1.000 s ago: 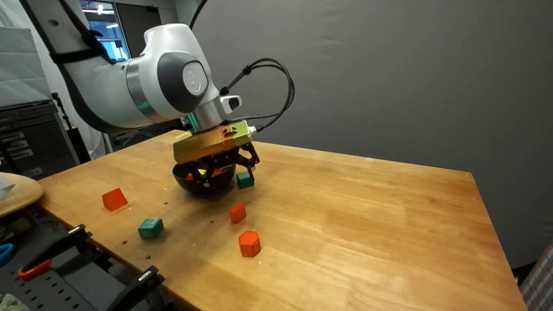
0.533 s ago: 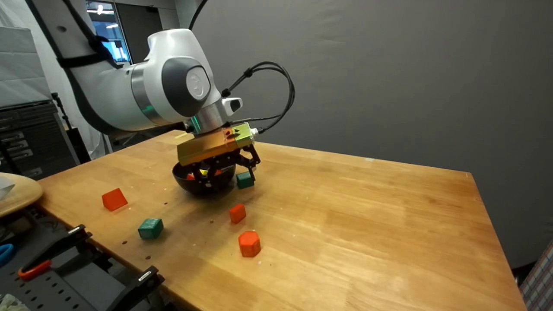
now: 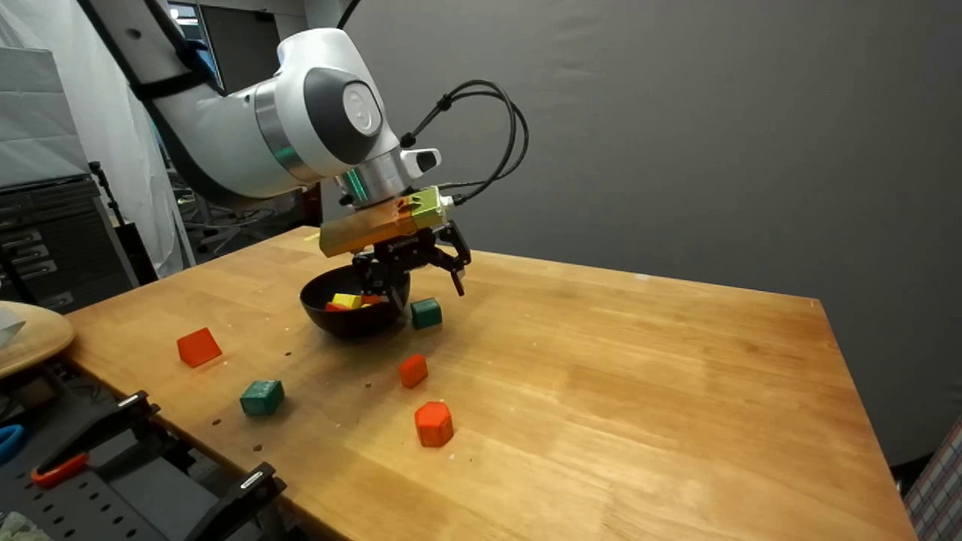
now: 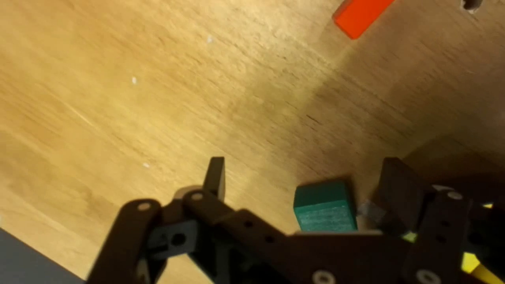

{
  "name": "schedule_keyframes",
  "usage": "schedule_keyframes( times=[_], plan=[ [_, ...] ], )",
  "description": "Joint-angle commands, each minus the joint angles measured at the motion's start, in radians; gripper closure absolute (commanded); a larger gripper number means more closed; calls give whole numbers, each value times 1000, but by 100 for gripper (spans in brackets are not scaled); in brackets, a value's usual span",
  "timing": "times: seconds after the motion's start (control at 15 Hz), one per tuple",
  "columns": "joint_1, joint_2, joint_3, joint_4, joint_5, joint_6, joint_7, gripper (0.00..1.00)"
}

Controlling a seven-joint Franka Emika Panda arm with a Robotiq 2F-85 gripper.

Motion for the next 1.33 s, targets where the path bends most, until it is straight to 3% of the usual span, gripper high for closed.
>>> schedule_keyframes(
  times=[0.0,0.4,0.53,0.73,0.8,0.93,1.07,1.13,1.2,1.27],
  plan=[
    [8,-56,-20,-1,61,-131,101,0],
    [1,-85,-14,-15,205,-356,240,0],
    [-24,-74,14,-17,315,-399,234,3],
    [-54,-59,56,-16,487,-436,180,22],
    [-56,-54,64,-12,524,-439,181,41],
    [-55,-48,70,-10,566,-427,199,47],
    [-43,-44,60,-12,569,-408,235,64],
    [-32,-42,48,-11,545,-406,266,39],
    [-22,-42,37,-14,516,-396,296,26],
    [-16,-52,36,-17,500,-420,300,26]
  ],
)
